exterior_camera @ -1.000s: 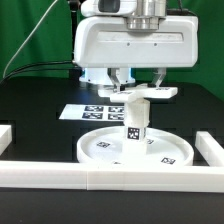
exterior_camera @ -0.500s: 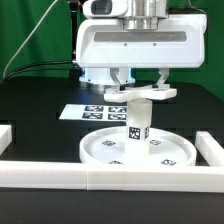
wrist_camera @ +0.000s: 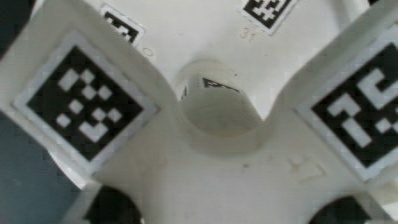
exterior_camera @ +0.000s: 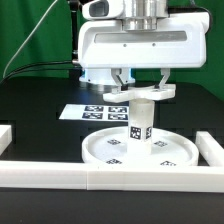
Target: Assemble round table
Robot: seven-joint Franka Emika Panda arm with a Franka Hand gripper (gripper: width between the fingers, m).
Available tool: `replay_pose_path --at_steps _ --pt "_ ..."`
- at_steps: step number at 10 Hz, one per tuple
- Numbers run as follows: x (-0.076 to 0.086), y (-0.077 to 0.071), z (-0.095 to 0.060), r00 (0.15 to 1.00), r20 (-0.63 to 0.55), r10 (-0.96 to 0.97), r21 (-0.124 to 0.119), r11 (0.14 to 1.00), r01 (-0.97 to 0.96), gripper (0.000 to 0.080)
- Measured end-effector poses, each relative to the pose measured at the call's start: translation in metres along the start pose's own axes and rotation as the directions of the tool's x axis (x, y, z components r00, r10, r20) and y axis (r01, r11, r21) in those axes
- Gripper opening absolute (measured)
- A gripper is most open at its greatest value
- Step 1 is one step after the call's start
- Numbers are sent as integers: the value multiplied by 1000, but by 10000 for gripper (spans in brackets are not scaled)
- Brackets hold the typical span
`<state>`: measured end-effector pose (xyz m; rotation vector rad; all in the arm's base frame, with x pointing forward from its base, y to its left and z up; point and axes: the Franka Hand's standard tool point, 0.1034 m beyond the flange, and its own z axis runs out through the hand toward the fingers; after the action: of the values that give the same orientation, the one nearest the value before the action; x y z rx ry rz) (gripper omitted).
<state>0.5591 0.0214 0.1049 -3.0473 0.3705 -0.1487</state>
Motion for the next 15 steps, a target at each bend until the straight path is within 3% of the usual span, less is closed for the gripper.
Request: replay_pose_path --at_steps 6,11,15 --pt "0 -1 0 999 1 37 6 999 -37 445" --pt "-2 -5 0 963 10 269 21 963 -269 445" --pt "-3 -11 1 876 25 482 31 876 -482 445"
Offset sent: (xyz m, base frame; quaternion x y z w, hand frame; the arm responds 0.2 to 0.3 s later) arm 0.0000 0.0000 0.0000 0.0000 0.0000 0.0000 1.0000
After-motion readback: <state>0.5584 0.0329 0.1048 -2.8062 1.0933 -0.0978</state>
